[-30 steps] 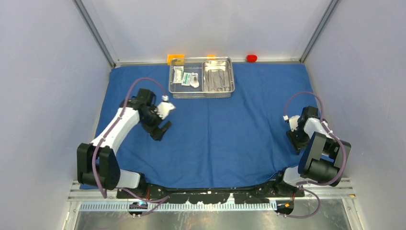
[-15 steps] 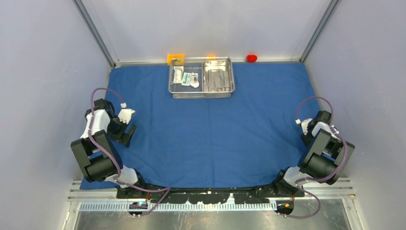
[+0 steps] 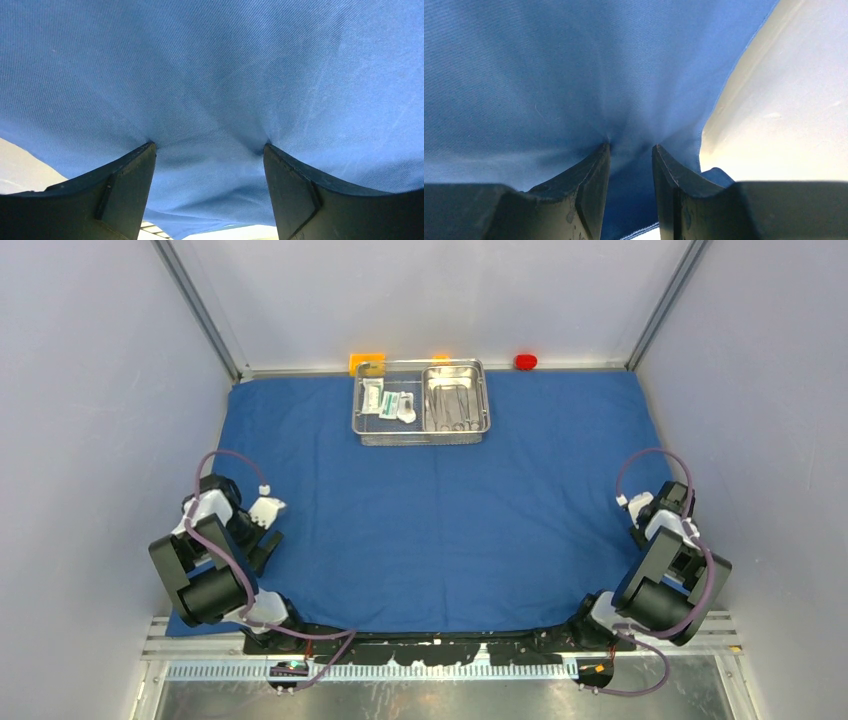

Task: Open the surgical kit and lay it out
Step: Smooth out the surgical kit at the center of the board.

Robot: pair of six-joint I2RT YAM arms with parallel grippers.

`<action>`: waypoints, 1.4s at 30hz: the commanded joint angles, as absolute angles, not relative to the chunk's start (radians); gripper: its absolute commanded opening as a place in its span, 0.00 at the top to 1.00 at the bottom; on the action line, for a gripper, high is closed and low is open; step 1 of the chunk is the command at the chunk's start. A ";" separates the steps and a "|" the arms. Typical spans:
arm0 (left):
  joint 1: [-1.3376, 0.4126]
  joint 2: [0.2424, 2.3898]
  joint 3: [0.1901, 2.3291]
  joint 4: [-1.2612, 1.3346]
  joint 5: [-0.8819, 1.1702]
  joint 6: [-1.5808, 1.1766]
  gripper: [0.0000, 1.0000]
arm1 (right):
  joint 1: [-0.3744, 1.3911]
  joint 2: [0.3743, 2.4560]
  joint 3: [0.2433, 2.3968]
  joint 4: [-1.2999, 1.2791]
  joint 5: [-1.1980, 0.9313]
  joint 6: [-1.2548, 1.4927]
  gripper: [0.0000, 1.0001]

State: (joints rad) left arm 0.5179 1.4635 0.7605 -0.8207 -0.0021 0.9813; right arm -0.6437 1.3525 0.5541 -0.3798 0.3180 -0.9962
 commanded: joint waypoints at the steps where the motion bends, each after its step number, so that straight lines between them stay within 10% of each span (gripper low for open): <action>1: 0.576 1.481 0.696 -0.695 -0.137 1.095 0.21 | -0.671 1.381 0.489 -0.488 0.265 -0.991 0.57; 22: 0.470 1.431 1.190 -0.902 0.328 0.734 0.14 | -0.518 1.370 1.049 -0.780 -0.176 -0.545 0.38; 42: 0.308 1.934 1.497 -0.609 0.129 0.329 0.09 | -0.278 2.128 1.634 -0.494 0.056 -0.280 0.40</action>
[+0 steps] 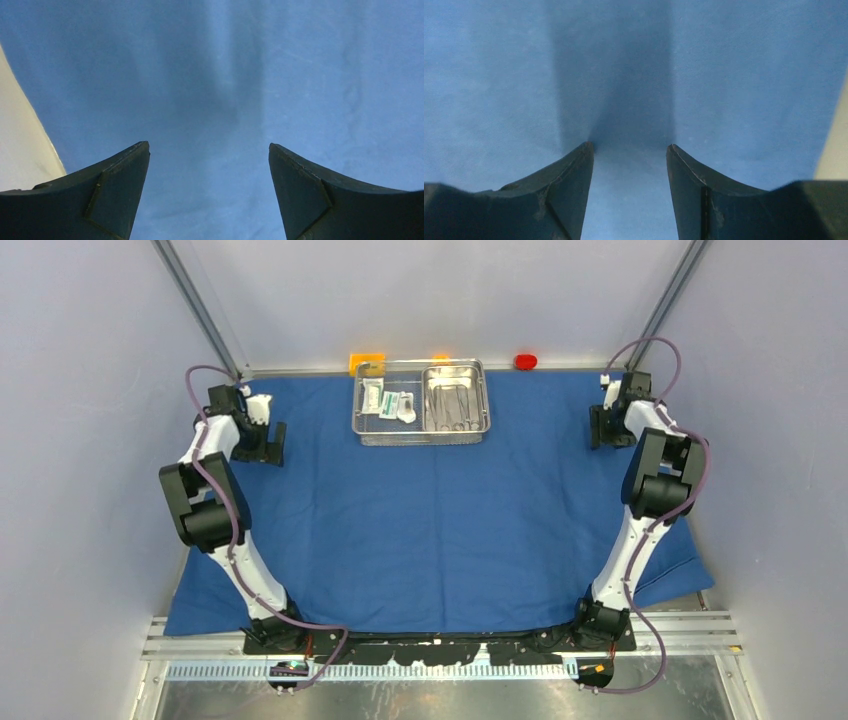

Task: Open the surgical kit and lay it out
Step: Smooth out the surgical kit at the center of the board.

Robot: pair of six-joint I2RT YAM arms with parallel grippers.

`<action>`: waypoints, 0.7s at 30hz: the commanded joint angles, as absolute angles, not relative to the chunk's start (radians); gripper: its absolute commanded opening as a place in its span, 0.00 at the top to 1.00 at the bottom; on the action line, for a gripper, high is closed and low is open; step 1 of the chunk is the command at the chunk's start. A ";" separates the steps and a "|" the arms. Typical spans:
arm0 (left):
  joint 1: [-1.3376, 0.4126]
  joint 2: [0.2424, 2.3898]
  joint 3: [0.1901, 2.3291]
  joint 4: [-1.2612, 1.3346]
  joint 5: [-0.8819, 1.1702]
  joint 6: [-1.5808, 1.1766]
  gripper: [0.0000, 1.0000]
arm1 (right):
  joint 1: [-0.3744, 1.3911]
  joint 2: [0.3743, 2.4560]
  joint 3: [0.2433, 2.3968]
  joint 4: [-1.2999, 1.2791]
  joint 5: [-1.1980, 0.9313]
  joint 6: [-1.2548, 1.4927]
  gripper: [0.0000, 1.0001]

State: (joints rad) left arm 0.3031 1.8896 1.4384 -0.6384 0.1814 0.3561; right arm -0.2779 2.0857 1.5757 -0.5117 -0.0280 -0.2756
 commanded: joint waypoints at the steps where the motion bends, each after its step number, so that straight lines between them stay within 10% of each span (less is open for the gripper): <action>1: 0.307 1.948 1.504 -0.609 0.117 0.339 0.09 | -0.279 2.138 1.633 -0.489 0.067 -0.291 0.40; 21: 0.327 2.086 1.433 -0.506 -0.153 0.524 0.09 | -0.352 2.227 1.554 -0.444 0.285 -0.509 0.43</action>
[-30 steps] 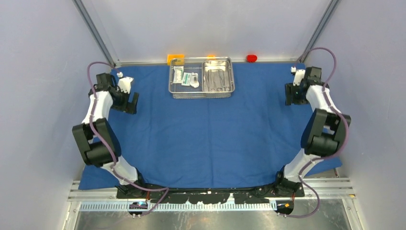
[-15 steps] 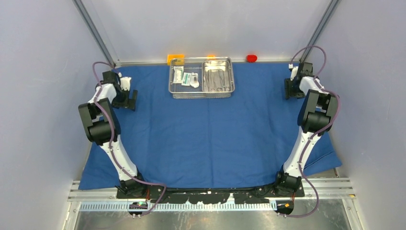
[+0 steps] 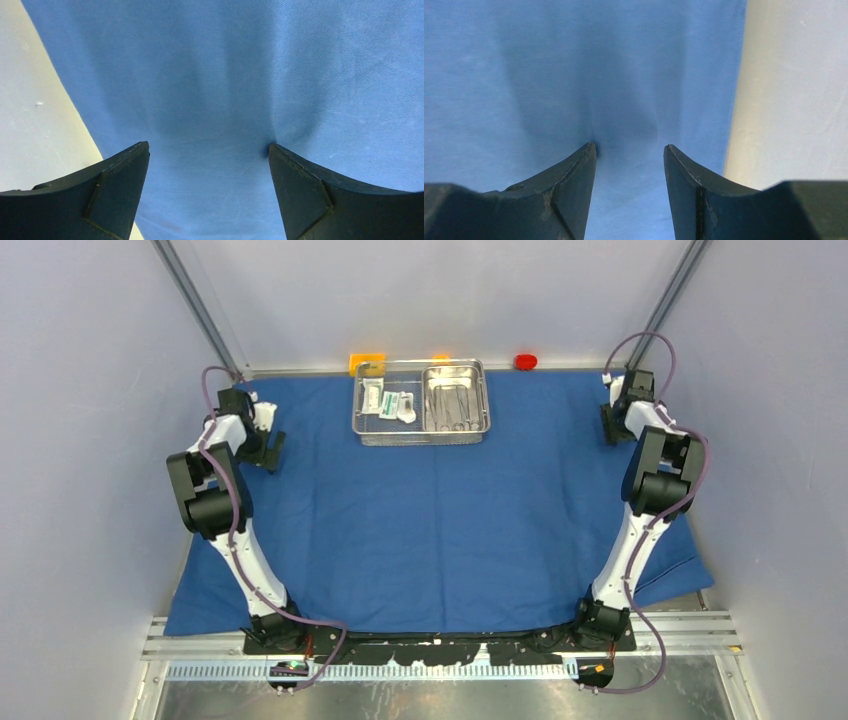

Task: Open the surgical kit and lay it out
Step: Smooth out the surgical kit at the center of the board.

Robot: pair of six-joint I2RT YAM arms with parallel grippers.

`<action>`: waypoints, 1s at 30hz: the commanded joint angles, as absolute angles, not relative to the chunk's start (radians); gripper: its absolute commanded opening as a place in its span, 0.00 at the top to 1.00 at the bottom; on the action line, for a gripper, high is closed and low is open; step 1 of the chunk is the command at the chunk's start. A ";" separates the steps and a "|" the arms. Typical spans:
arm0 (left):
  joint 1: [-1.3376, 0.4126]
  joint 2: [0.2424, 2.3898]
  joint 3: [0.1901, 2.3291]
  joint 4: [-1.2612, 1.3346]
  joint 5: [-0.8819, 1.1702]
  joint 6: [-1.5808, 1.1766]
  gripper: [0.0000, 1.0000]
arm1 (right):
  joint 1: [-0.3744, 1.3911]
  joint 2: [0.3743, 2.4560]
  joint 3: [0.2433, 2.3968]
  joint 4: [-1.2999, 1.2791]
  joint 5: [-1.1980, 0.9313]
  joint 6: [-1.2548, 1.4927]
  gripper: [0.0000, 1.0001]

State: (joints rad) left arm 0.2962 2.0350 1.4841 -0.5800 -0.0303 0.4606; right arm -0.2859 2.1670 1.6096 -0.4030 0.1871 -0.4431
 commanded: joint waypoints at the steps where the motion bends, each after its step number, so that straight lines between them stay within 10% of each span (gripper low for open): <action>1: 0.334 2.089 1.434 -0.502 -0.155 0.524 0.09 | -0.358 2.226 1.553 -0.443 0.291 -0.519 0.43; 16: 0.353 1.936 1.498 -0.567 -0.017 0.394 0.06 | -0.387 1.789 1.358 -0.594 -0.038 -0.428 0.41; 30: 0.354 1.606 1.140 -0.774 0.134 0.597 0.04 | -0.389 1.482 0.865 -0.572 -0.014 -0.606 0.41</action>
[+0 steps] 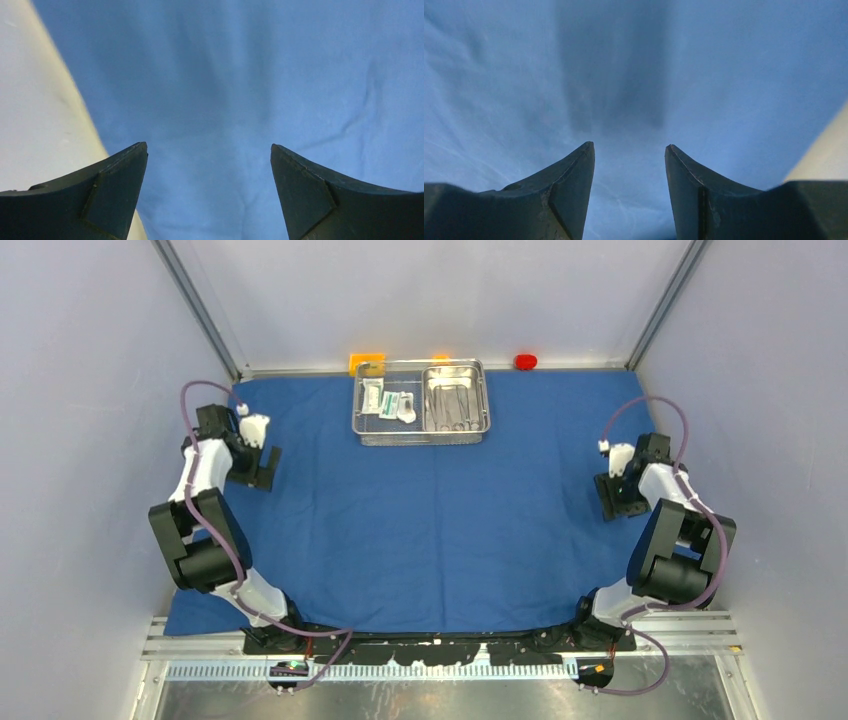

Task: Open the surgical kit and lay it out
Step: Smooth out the surgical kit at the center of the board.

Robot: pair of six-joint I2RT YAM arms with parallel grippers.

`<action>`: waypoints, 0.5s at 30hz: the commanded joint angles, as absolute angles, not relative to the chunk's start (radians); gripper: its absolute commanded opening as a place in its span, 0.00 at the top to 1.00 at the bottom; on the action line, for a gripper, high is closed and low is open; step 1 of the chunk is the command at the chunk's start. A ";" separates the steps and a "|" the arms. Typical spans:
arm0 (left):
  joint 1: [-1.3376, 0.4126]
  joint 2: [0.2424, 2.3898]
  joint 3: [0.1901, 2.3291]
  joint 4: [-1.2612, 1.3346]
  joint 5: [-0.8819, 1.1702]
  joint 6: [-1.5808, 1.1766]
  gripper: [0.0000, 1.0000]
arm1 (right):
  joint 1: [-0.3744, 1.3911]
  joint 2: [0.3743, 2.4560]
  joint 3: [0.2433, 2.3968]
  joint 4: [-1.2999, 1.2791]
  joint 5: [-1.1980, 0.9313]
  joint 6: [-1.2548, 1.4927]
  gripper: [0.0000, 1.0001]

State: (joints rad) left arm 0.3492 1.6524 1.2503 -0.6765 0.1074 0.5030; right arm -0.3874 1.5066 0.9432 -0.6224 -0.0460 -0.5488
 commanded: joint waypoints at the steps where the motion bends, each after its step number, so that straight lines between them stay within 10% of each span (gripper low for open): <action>1: 0.355 1.590 1.104 -0.772 0.123 0.617 0.04 | -0.393 1.486 0.853 -0.560 -0.006 -0.614 0.41; 15: 0.458 1.546 0.850 -0.675 -0.050 0.801 0.06 | -0.597 1.513 0.676 -0.449 0.081 -0.795 0.42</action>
